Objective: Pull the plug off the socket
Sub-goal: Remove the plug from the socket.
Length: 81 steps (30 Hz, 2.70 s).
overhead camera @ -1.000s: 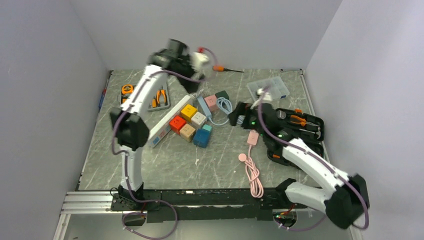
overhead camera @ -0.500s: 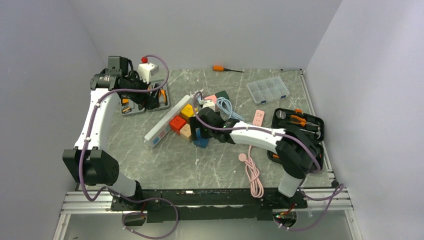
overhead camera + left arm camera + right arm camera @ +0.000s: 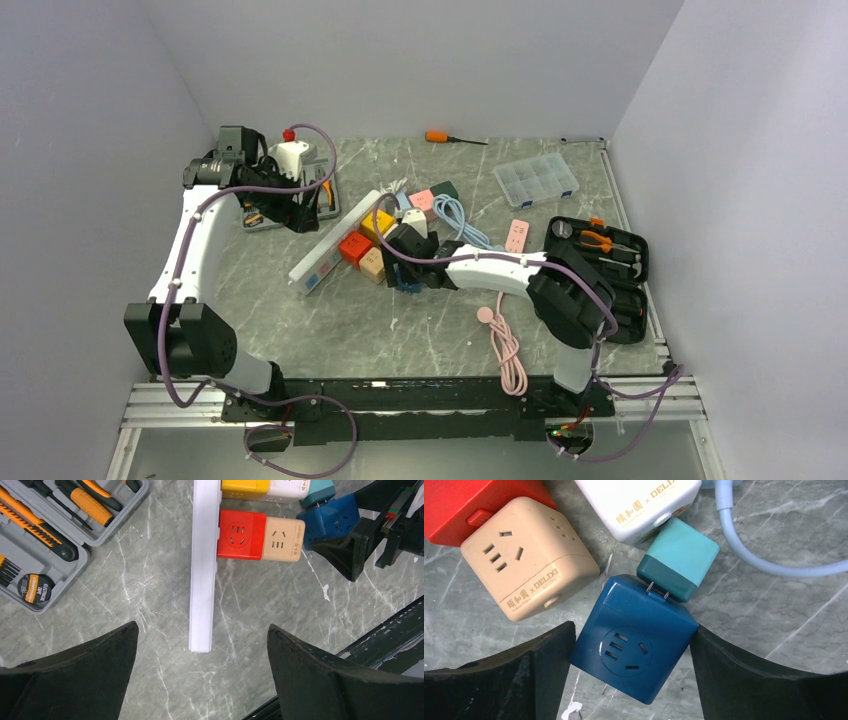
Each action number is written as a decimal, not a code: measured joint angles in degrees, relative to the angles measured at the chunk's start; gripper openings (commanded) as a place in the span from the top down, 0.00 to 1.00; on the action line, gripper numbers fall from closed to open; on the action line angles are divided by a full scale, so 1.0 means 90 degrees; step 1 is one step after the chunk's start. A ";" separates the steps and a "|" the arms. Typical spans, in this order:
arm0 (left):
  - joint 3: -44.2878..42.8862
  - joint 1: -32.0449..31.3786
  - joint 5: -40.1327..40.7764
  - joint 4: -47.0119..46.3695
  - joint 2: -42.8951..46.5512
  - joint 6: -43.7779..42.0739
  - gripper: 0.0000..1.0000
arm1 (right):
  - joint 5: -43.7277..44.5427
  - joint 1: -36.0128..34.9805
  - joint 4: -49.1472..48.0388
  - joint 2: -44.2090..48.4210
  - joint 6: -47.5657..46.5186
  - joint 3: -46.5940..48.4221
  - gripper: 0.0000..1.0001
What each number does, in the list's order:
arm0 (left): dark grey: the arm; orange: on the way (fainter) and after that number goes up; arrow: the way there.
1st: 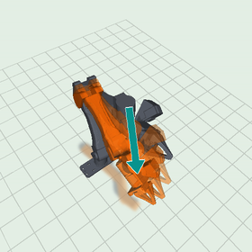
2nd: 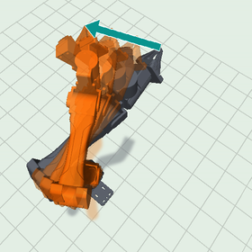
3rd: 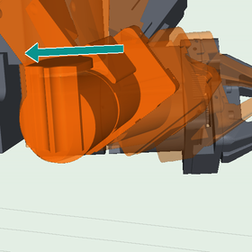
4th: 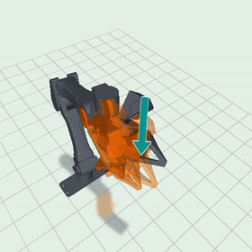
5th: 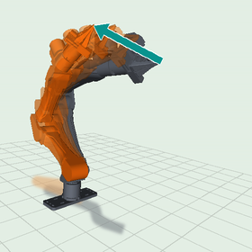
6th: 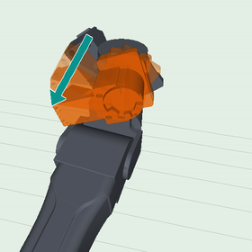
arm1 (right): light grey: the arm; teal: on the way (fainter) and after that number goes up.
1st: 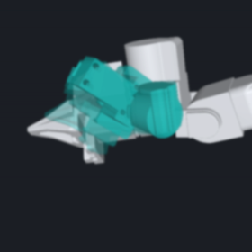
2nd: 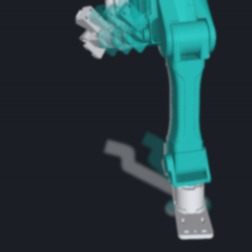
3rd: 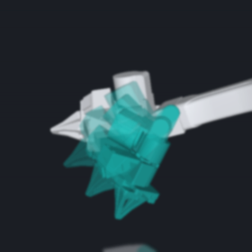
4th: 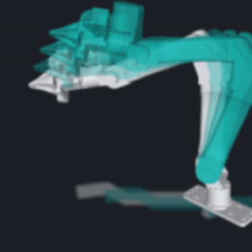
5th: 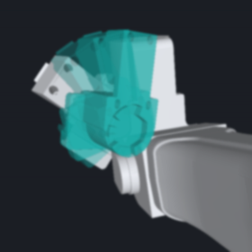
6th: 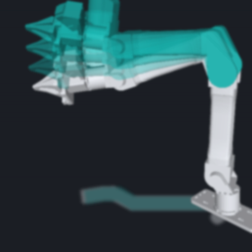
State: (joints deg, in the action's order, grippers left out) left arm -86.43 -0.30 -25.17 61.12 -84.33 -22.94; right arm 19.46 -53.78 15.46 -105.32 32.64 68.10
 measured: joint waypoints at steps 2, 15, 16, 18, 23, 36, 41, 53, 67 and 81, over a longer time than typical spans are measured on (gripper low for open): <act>0.0000 0.0000 -0.0017 0.0000 0.0036 0.0005 0.01 | 0.0027 -0.0007 -0.0083 0.0070 -0.0002 -0.0124 0.31; 0.0000 0.0000 -0.0697 0.0202 0.0058 -0.0036 0.01 | -0.0335 -0.0017 -0.0461 0.2397 -0.0493 -0.2698 0.18; 0.0000 0.0000 -0.0799 0.0248 0.0061 -0.0063 0.01 | -0.0369 -0.0017 -0.0522 0.2467 -0.0546 -0.2778 0.12; 0.0000 0.0000 -0.0954 0.0306 0.0070 -0.0158 0.01 | -0.0430 -0.0017 -0.0610 0.2494 -0.0607 -0.2873 0.07; 0.0083 0.0000 -0.1256 0.0425 0.0250 -0.0362 0.01 | -0.0427 -0.0017 -0.0678 0.2166 -0.0729 -0.2902 0.07; 0.0967 0.0000 -0.1166 -0.0063 0.1430 -0.0588 0.01 | -0.0413 -0.0017 -0.0872 0.2361 -0.1260 -0.2909 1.00; 0.1360 0.0007 -0.1450 -0.0420 0.2472 -0.0916 0.01 | -0.1421 -0.0015 -0.0928 0.3614 -0.1800 -0.3033 1.00; 0.2523 -0.1083 -0.2157 -0.0619 0.5481 -0.4073 0.01 | -0.4090 -0.0017 -0.0177 0.4515 -0.2470 -0.2737 1.00; 0.4823 -0.4284 0.0304 -0.2414 0.5234 -0.5996 0.01 | -0.5498 -0.0017 0.0294 0.4512 -0.2960 -0.1957 1.00; 0.4898 -0.5758 0.1268 -0.3704 0.4301 -0.6001 0.21 | -0.5695 -0.0017 0.0267 0.4439 -0.2958 -0.1957 1.00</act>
State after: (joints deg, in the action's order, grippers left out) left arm -42.35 -52.12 -13.76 27.79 -45.63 -76.95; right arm -31.79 -53.93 17.87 -65.36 6.02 50.48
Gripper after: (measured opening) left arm 0.870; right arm 0.654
